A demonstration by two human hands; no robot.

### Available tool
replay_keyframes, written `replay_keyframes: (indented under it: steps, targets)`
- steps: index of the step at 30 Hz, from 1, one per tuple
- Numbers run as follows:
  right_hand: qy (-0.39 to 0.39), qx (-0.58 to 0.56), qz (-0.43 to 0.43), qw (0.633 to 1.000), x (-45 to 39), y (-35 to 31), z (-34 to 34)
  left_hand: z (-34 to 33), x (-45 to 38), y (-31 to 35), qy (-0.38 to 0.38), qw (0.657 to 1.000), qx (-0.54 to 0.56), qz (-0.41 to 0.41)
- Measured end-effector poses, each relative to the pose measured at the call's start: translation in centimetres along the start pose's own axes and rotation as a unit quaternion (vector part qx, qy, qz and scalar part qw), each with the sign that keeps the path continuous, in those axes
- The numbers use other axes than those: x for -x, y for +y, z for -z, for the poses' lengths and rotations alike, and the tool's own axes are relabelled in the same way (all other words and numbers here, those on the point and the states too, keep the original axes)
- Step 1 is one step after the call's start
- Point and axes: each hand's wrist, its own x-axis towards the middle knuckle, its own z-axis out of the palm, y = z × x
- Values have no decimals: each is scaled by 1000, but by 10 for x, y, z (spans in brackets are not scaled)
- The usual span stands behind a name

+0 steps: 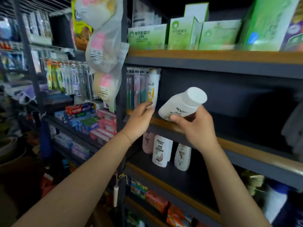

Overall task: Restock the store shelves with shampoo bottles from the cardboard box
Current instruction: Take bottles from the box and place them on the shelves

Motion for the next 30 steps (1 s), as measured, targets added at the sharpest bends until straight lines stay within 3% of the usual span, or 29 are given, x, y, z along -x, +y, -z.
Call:
replay_keyframes:
  steps: [2, 4, 6, 10, 13, 16, 30]
  targets:
    - [35, 32, 4, 999, -12, -2, 7, -6, -11, -7, -43, 986, -159, -37]
    - [42, 70, 3, 997, -24, 0, 11, -9, -15, -16, -95, 950, -297, -35]
    - [30, 108, -5, 994, -38, 8, 12, -11, -17, -25, -99, 930, -350, -52]
    - [-26, 149, -86, 985, -71, 27, 7, -9, -19, -27, -89, 925, -364, -68]
    - [-72, 97, -189, 975, -94, 39, -6, -7, -23, -26, -98, 927, -358, -54]
    - [-70, 55, -252, 964, -118, 51, -20, -6, -25, -26, -106, 926, -358, -53]
    - [-52, 68, -305, 948, -174, 59, -73, -5, -20, -32, -90, 924, -366, -69]
